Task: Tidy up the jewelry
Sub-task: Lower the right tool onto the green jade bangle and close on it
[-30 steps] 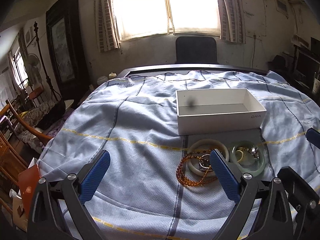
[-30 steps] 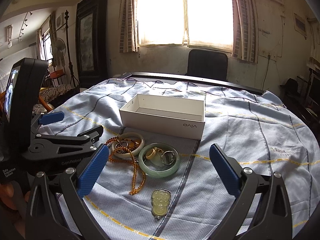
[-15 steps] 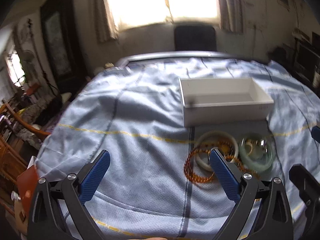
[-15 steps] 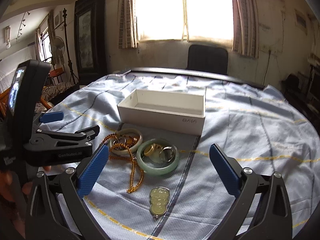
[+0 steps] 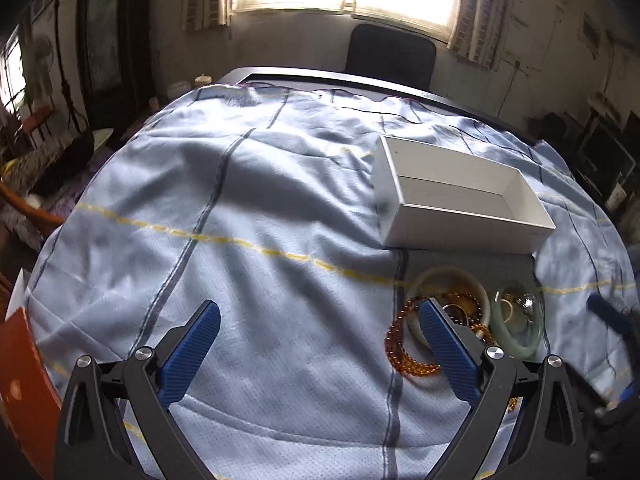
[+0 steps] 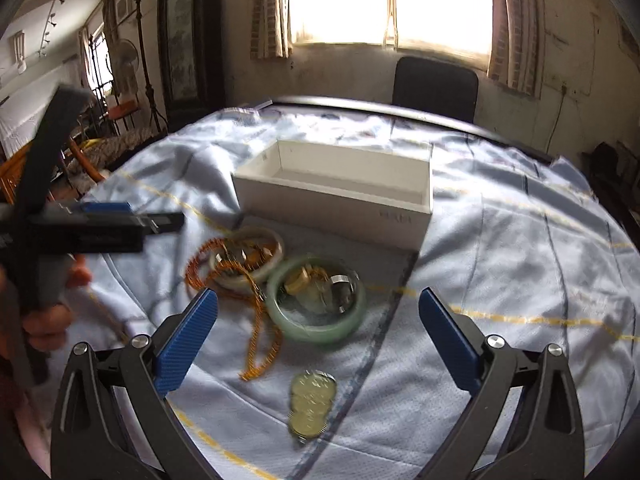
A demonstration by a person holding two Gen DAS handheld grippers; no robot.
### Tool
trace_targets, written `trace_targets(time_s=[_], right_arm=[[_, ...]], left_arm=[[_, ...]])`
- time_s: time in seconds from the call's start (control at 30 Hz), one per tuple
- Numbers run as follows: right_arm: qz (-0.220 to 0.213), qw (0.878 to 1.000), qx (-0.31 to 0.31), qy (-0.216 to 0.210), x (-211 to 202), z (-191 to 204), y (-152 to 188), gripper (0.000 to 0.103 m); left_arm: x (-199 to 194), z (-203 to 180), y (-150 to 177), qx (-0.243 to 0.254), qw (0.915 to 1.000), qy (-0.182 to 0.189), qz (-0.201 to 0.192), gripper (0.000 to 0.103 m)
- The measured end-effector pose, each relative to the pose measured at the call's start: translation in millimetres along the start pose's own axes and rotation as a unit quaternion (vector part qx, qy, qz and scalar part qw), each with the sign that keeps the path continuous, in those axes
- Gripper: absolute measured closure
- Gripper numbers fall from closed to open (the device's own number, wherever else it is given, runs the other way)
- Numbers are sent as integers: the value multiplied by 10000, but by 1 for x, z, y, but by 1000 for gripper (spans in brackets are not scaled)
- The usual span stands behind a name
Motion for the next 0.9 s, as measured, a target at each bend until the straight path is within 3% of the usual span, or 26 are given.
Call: trace_targets(time_s=[0.13, 0.3, 0.5, 0.67, 0.9], right_arm=[[181, 9997, 129, -77, 11, -11, 3, 5], [430, 9988, -88, -218, 24, -6, -1, 20], [522, 9978, -410, -41, 34, 10, -9, 20], [608, 9976, -333, -6, 39, 7, -11, 21], [798, 9966, -225, -18, 50, 4, -14, 29]], left_arm=[[-1, 4, 0, -42, 10000, -14, -27, 3], [1, -1, 3, 24, 10000, 39, 63, 3], [4, -4, 5, 78, 9998, 89, 158, 3], [5, -5, 7, 81, 9998, 56, 160, 3], [7, -6, 8, 105, 9998, 4, 167, 3]])
Point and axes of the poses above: each gripper's, at about its wrist camera, not at the fingertips, and x roughly the way its jaws point, z to its left, y to its underside, the point moved 3 cm from there along x, roughly the way its jaws point, and after that the axes turned 11 degrees about z, right-handed, at the moved point
